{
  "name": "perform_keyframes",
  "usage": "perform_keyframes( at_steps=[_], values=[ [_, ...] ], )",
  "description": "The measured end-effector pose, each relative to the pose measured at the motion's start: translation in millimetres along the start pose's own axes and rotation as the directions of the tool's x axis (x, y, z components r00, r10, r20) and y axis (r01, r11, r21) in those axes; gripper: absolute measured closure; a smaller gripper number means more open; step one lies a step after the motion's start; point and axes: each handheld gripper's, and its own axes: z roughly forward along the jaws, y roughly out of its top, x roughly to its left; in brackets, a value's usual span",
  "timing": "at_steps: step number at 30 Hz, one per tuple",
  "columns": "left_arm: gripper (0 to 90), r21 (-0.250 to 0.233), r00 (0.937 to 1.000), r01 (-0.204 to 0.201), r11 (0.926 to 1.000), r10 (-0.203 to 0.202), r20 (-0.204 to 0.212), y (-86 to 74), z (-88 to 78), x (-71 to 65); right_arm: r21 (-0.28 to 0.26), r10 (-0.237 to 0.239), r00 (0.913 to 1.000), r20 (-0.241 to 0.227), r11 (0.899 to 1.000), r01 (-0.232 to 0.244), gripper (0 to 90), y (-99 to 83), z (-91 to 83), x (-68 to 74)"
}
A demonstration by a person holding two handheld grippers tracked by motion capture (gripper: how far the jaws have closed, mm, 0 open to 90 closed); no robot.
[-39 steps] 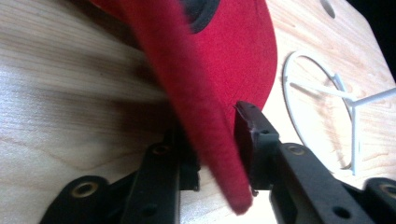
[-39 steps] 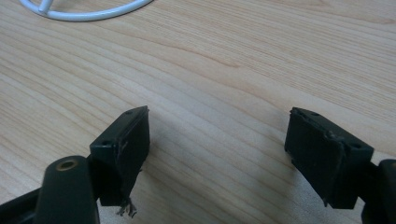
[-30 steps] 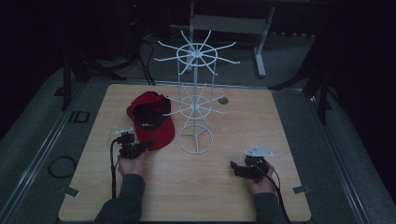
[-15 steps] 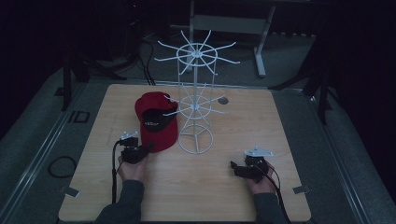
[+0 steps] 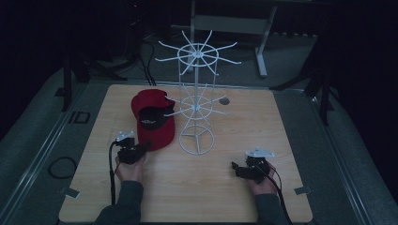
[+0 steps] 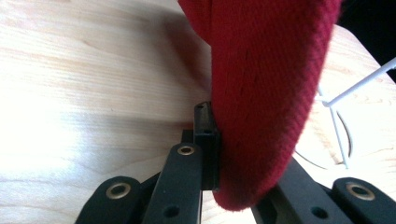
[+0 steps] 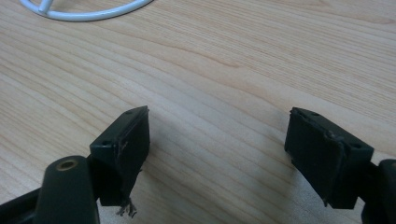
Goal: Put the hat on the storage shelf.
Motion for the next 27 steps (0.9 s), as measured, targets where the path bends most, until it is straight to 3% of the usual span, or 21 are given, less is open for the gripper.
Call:
perform_keyframes(
  at_steps=[27],
  values=[
    [85.8,-0.092,0.9999,0.006,0.9958,-0.007,-0.008,29.2,-32.1,2.2,0.001,0.000,1.0000,0.000,1.000,0.000,22.0,0.1,-0.1,0.0]
  ],
)
